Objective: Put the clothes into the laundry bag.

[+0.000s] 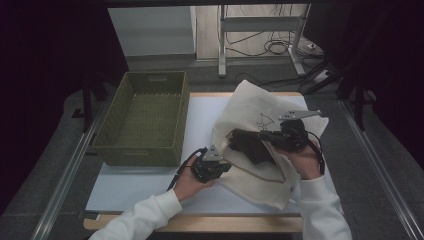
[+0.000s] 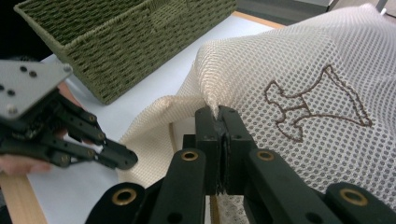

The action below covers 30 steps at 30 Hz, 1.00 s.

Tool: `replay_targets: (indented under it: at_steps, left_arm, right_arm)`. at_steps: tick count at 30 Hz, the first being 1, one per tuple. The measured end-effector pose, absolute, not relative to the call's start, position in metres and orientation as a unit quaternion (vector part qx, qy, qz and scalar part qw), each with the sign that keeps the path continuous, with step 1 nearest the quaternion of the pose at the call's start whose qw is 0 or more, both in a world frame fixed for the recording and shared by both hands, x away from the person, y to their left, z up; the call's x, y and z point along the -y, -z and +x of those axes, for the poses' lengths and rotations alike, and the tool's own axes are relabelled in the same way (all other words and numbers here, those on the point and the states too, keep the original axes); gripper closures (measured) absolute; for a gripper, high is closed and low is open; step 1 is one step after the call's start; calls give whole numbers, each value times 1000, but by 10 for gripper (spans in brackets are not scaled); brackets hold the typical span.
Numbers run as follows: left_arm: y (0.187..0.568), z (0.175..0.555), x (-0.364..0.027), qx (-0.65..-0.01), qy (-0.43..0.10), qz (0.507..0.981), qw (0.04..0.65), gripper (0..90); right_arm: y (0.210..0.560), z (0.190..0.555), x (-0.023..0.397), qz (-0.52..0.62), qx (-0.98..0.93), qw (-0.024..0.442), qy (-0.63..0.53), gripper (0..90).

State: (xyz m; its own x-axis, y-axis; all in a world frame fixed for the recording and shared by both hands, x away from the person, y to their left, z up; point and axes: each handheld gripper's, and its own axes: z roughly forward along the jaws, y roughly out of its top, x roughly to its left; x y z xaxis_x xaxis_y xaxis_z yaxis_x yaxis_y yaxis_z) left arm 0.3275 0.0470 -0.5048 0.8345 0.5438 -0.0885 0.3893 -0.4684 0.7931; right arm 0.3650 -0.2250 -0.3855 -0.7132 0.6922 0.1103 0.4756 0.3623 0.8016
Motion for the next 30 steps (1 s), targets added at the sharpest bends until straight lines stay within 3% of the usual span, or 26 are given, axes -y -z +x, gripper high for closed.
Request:
replay_targets:
  at_steps: [30]
  left_arm:
    - [518,315,-73,-287,-78,852,430,875]
  right_arm:
    - [415,356,223,358,-834,90,-411,873]
